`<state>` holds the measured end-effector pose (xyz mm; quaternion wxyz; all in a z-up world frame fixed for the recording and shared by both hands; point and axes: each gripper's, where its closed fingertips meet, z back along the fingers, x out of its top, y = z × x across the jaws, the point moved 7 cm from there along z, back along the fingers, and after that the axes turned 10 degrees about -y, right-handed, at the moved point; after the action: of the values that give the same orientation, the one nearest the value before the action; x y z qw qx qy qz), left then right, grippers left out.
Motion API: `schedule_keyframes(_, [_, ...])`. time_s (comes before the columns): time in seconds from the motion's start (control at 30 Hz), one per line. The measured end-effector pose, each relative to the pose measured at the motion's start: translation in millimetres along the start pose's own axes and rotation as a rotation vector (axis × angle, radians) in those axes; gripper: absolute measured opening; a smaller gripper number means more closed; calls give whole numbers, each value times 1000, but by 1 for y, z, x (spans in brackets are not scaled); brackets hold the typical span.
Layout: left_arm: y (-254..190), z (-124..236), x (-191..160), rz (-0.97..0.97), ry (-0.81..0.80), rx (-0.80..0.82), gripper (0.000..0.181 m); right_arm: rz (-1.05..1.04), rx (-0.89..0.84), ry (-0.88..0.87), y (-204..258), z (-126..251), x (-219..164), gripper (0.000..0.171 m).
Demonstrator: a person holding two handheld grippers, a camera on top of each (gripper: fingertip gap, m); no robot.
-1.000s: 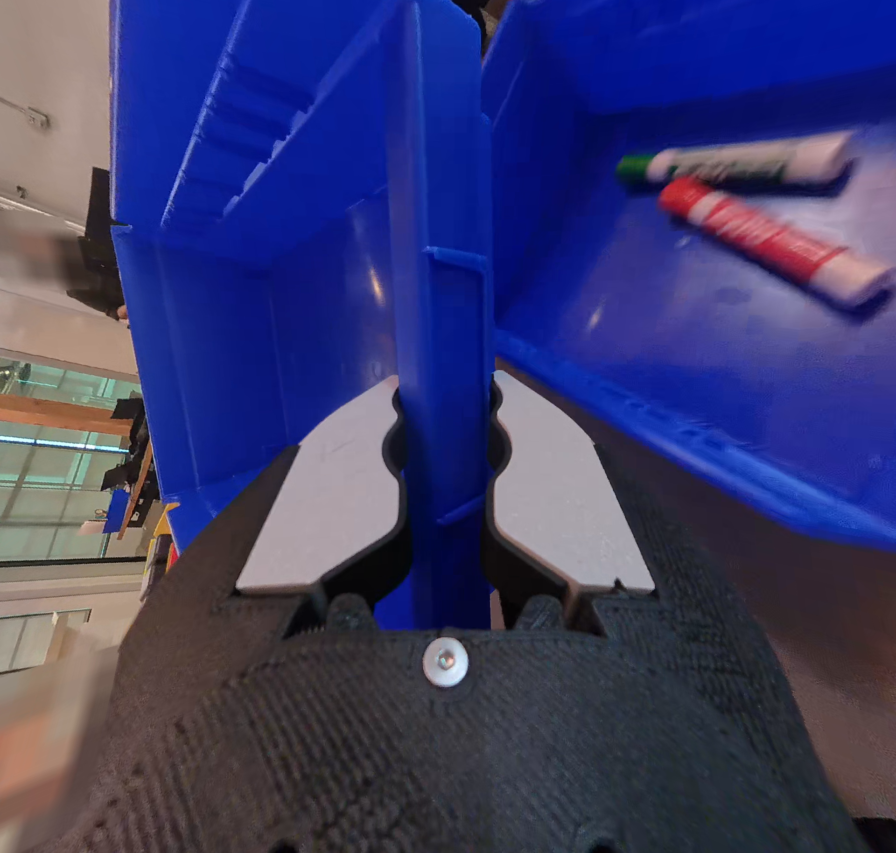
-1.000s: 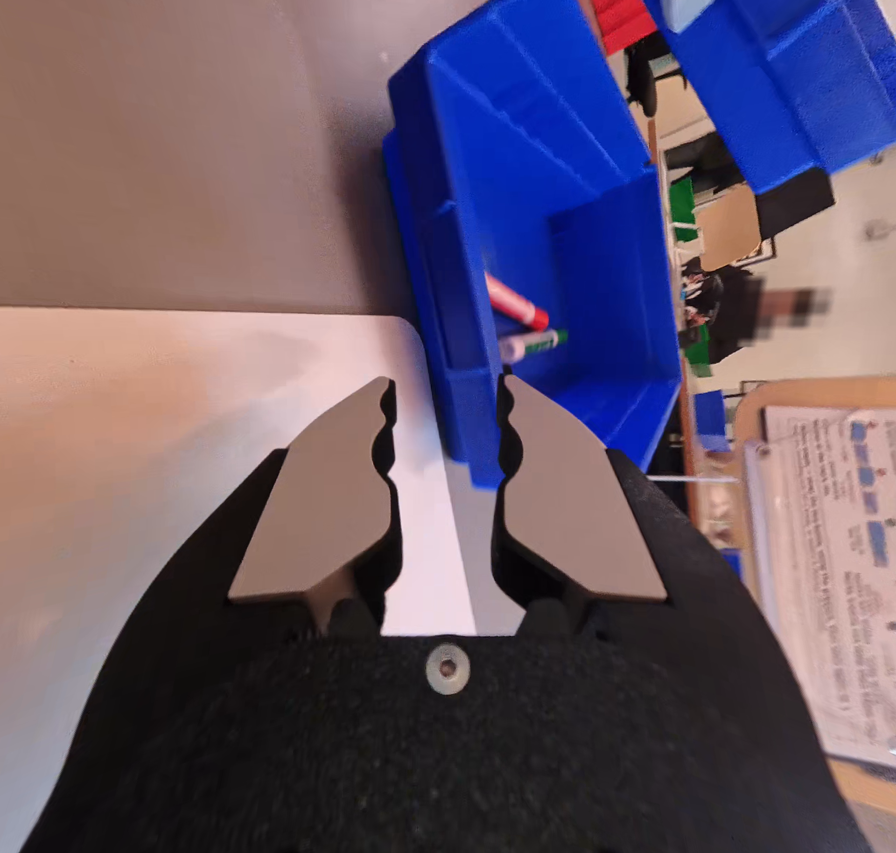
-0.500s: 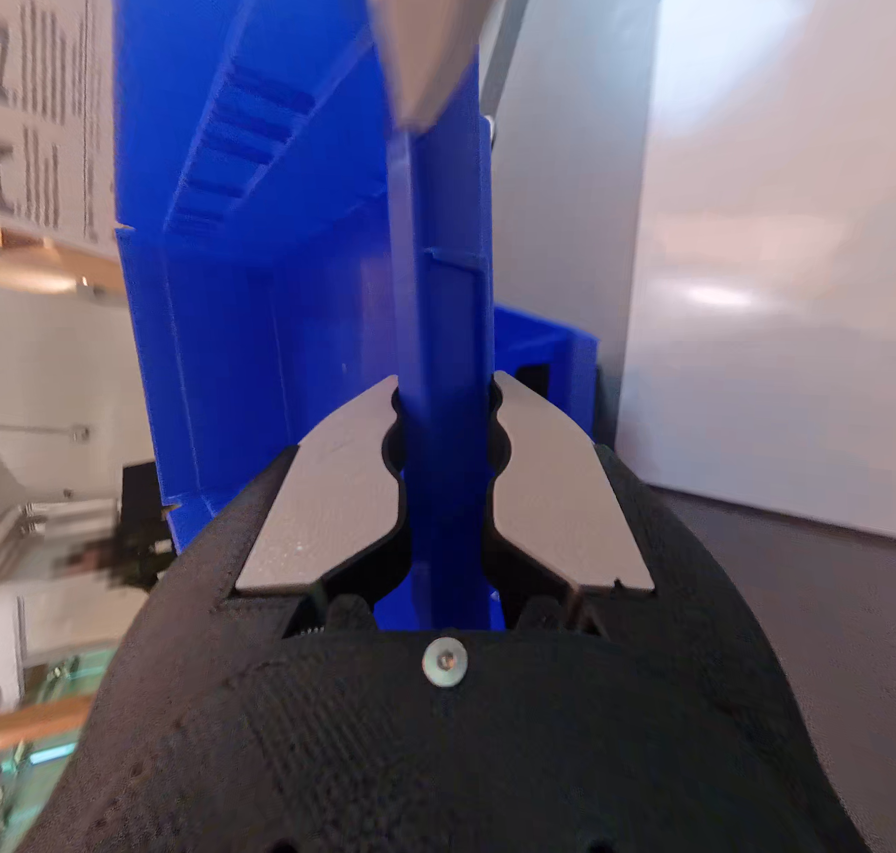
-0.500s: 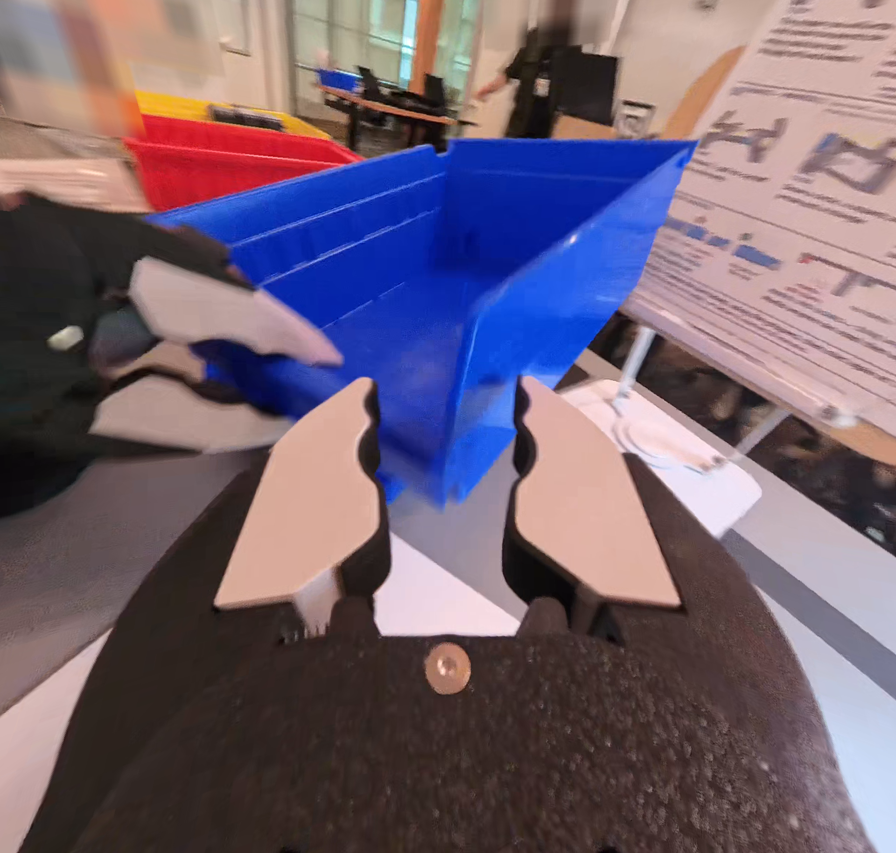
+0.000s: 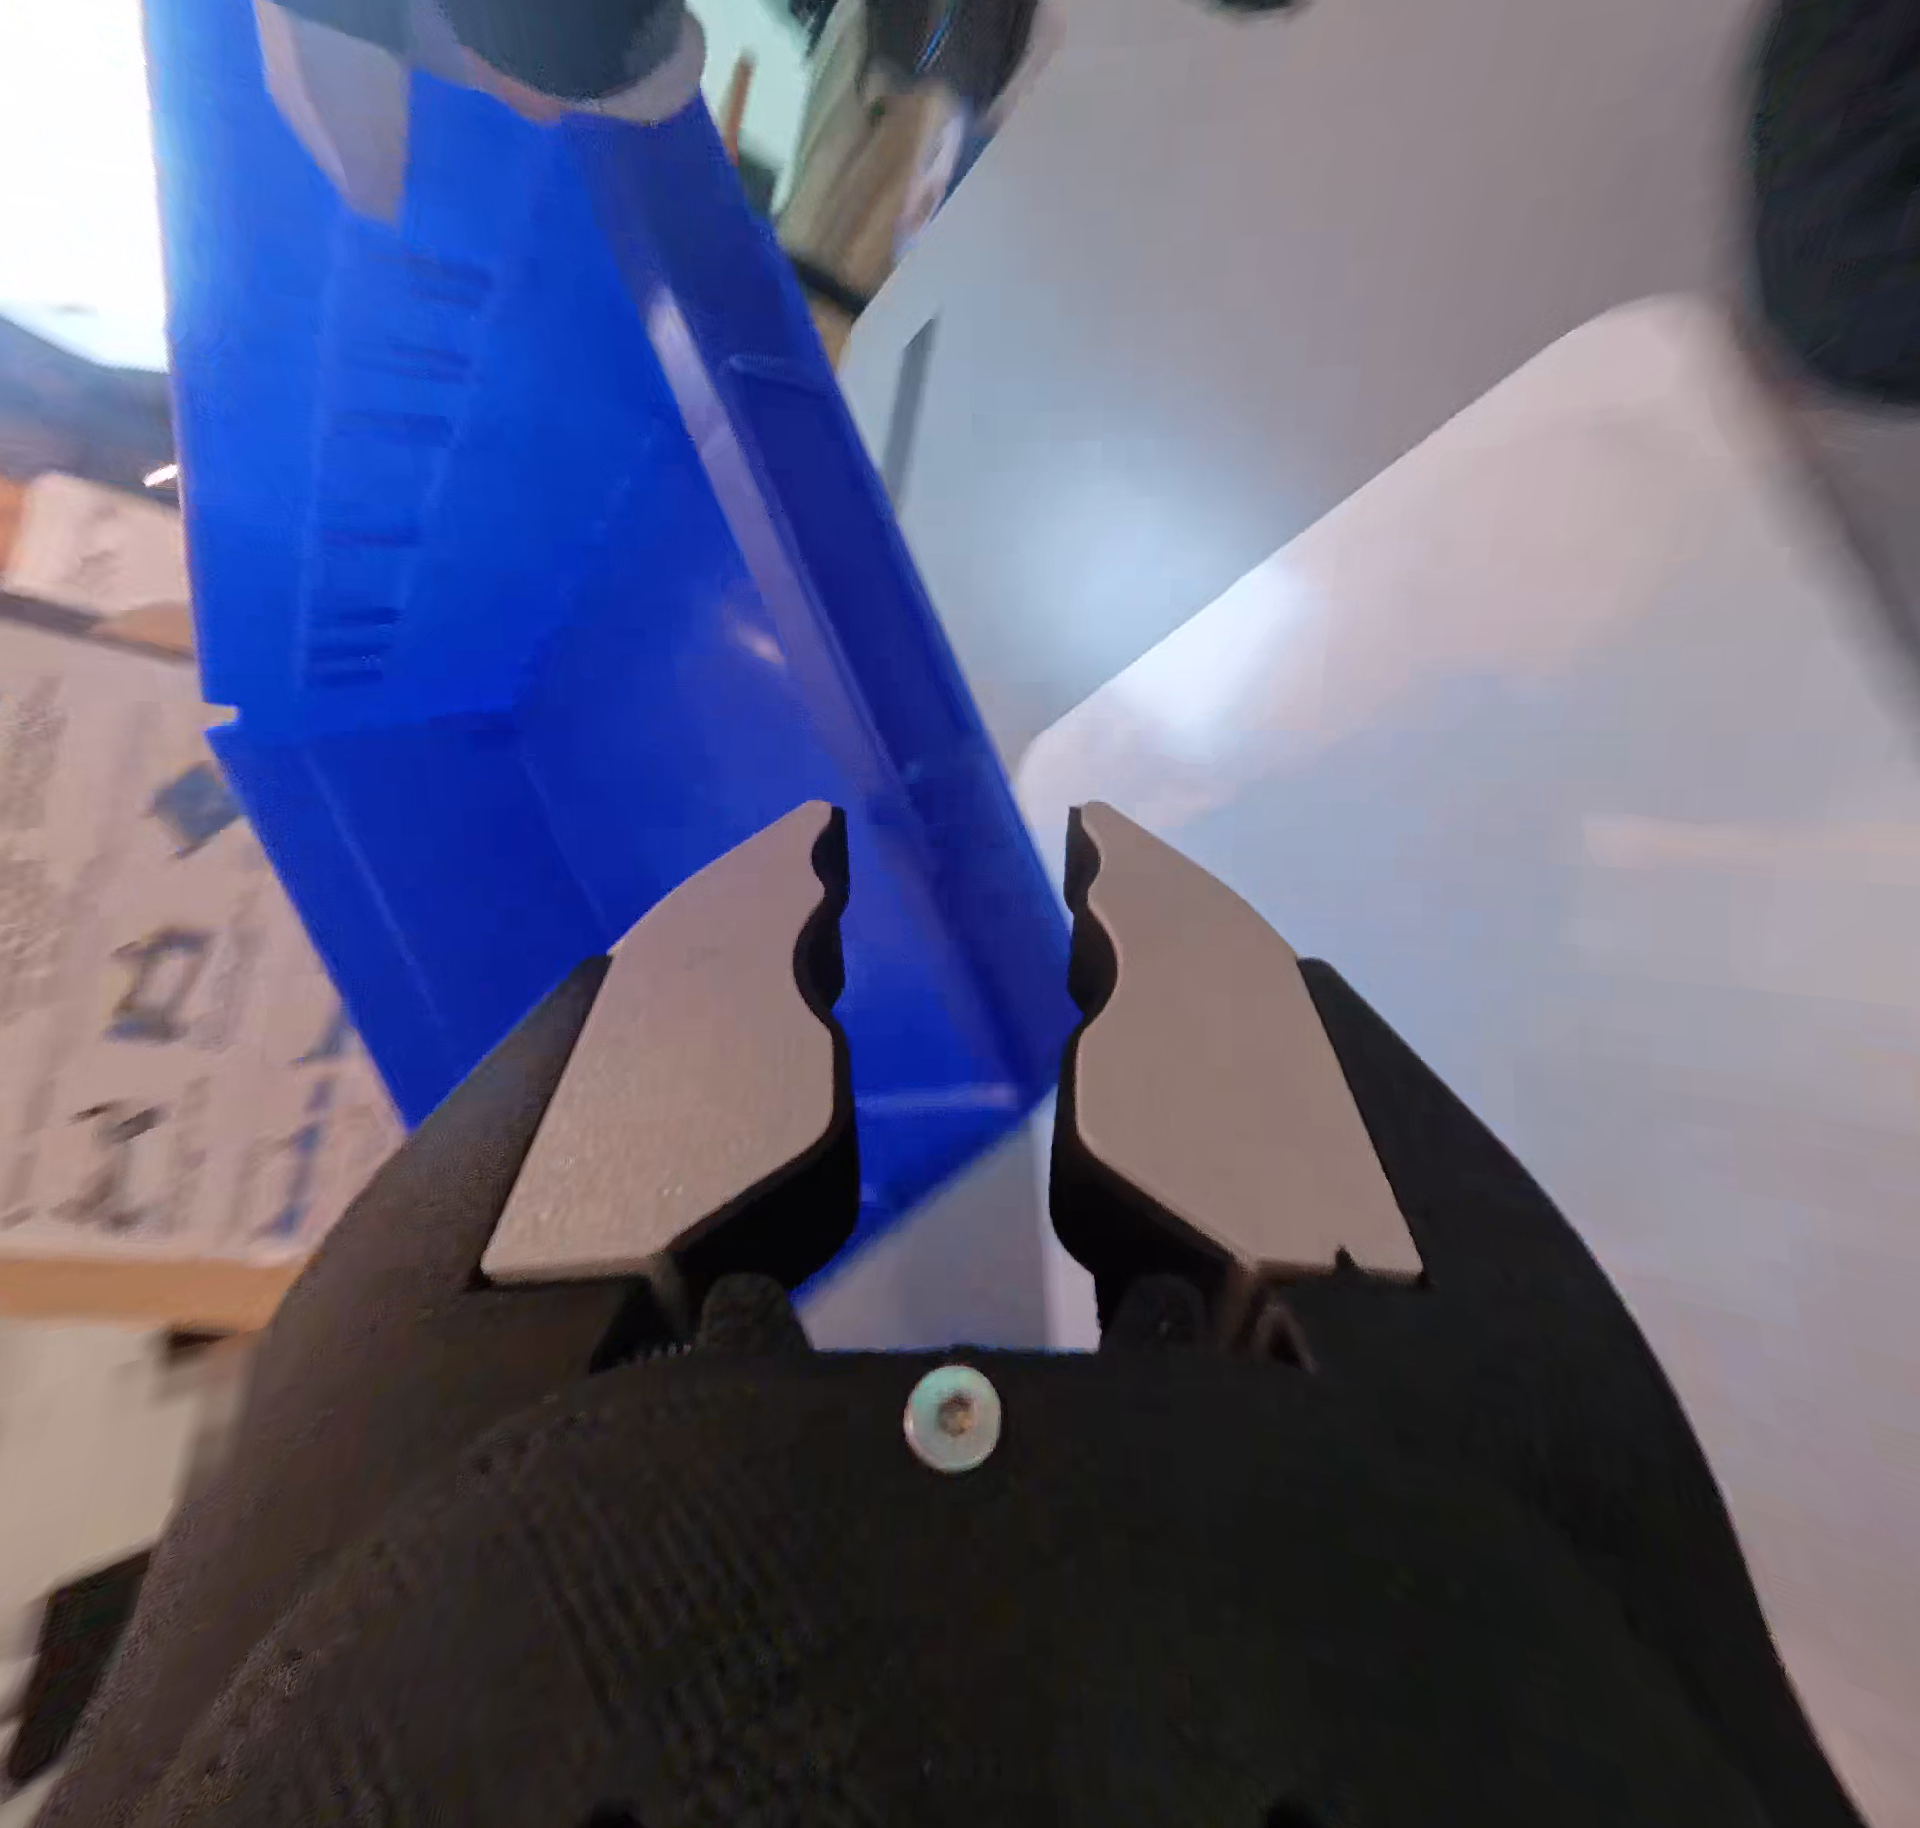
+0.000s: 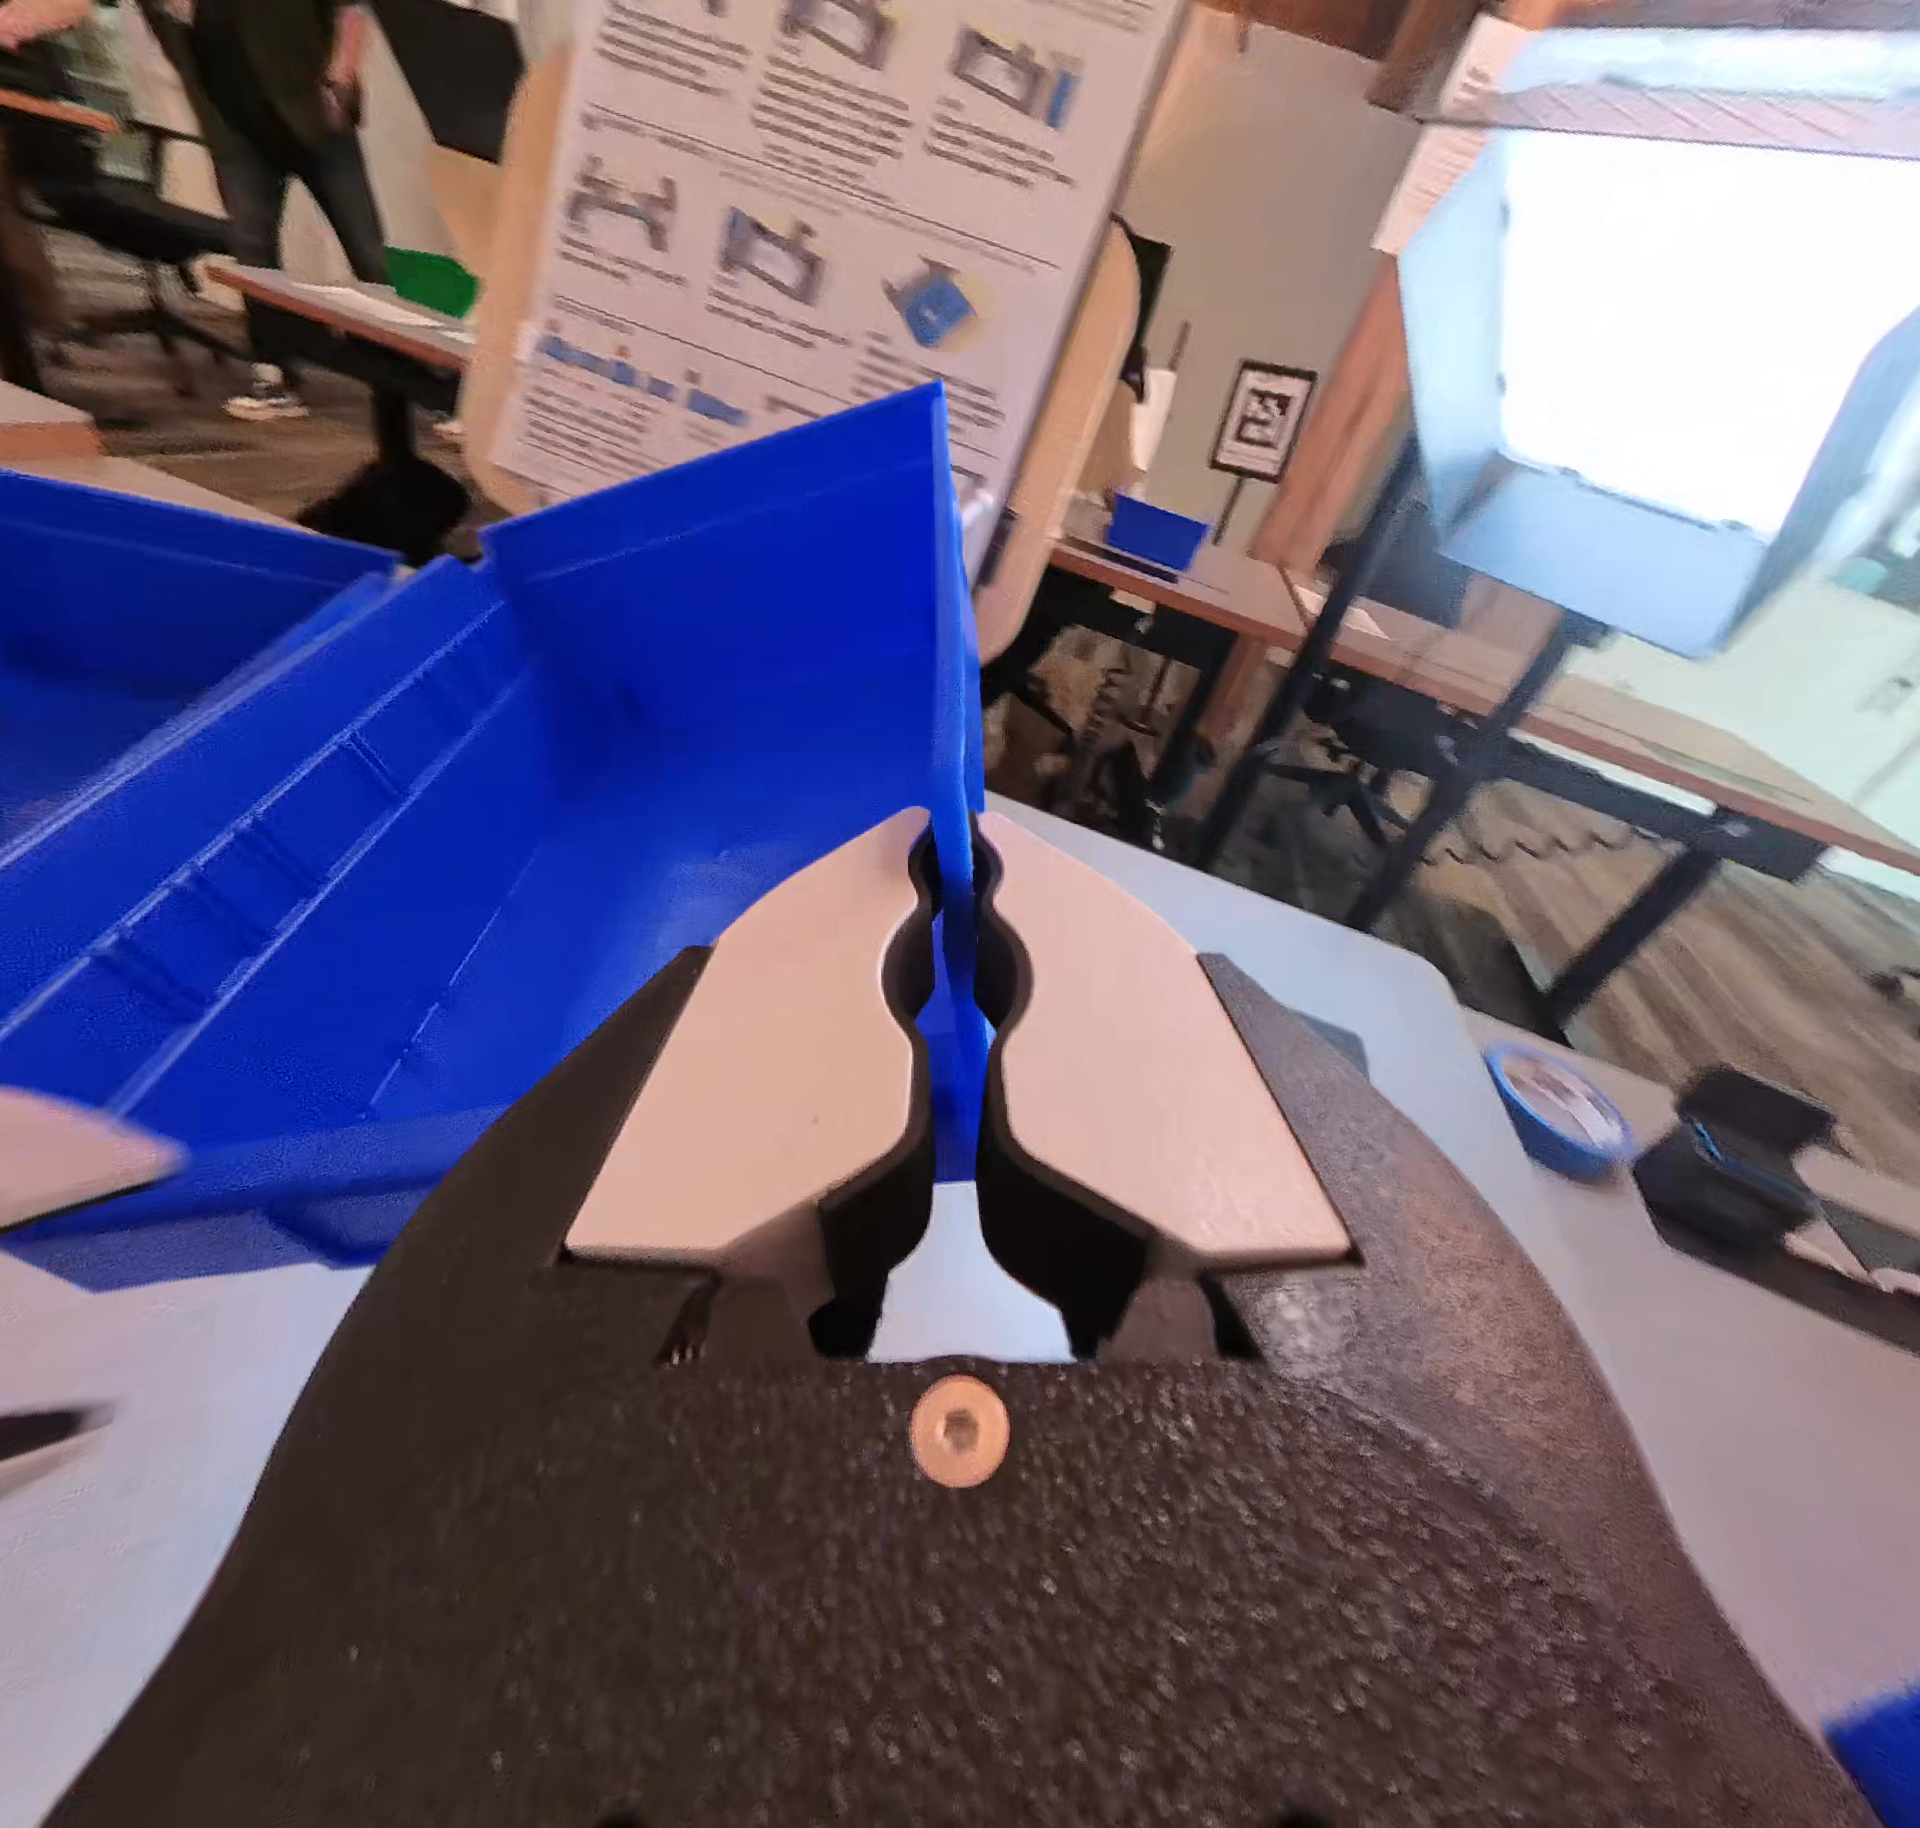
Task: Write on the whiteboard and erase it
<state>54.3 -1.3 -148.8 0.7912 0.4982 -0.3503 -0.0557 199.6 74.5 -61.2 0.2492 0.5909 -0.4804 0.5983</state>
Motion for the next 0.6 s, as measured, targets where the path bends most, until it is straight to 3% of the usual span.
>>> schedule_keyframes(0.07, [-9,21,13,92,-110,-71,39,-3,-72,16,-20,17,-12,2])
schedule_keyframes(0.17, [0,48,-1,202,-104,-127,38,-63,-185,48,-59,42,-34,2])
schedule_keyframes(0.43, [43,85,-176,458,486,-119,56,-174,-385,186,-133,66,-120,3])
schedule_keyframes(0.5, [37,91,-207,521,603,-176,65,-206,-418,200,-145,62,-133,3])
schedule_keyframes(0.6, [25,95,-228,579,684,-296,61,-231,-383,299,-144,47,-154,7])
